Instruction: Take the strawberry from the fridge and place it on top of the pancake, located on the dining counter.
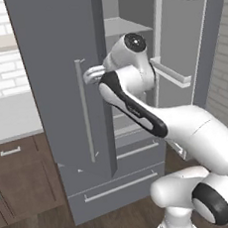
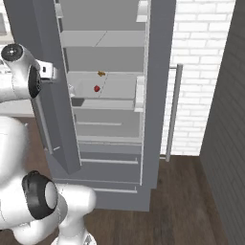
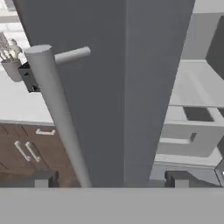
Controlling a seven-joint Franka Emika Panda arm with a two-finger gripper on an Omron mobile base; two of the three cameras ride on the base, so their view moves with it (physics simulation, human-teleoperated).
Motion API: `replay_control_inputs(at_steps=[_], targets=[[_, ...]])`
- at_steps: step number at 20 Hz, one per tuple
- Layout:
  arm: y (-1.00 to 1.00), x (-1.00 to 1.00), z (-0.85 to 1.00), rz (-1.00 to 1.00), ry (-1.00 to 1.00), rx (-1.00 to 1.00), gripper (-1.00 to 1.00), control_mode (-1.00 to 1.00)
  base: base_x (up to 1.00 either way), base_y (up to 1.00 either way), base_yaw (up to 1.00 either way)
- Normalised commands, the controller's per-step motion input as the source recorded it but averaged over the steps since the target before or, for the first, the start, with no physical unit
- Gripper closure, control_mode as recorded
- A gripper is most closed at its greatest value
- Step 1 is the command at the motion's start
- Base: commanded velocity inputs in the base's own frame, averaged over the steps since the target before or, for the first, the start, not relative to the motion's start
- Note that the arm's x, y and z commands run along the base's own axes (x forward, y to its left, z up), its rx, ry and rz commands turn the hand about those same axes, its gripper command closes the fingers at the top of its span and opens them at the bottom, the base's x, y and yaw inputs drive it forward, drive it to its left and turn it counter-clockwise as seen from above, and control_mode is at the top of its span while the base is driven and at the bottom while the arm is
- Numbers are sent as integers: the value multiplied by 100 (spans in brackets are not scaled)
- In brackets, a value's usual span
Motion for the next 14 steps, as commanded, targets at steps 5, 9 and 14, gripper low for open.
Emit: replay_control_inputs(at_steps=[5, 9, 14], targets=[[-100, -20, 24, -19, 21, 10, -100, -100, 0, 0, 0], [-67, 74, -63, -45, 0, 45, -100, -100, 0, 0, 0], [-45, 41, -23, -31, 0, 68, -100, -100, 0, 0, 0]])
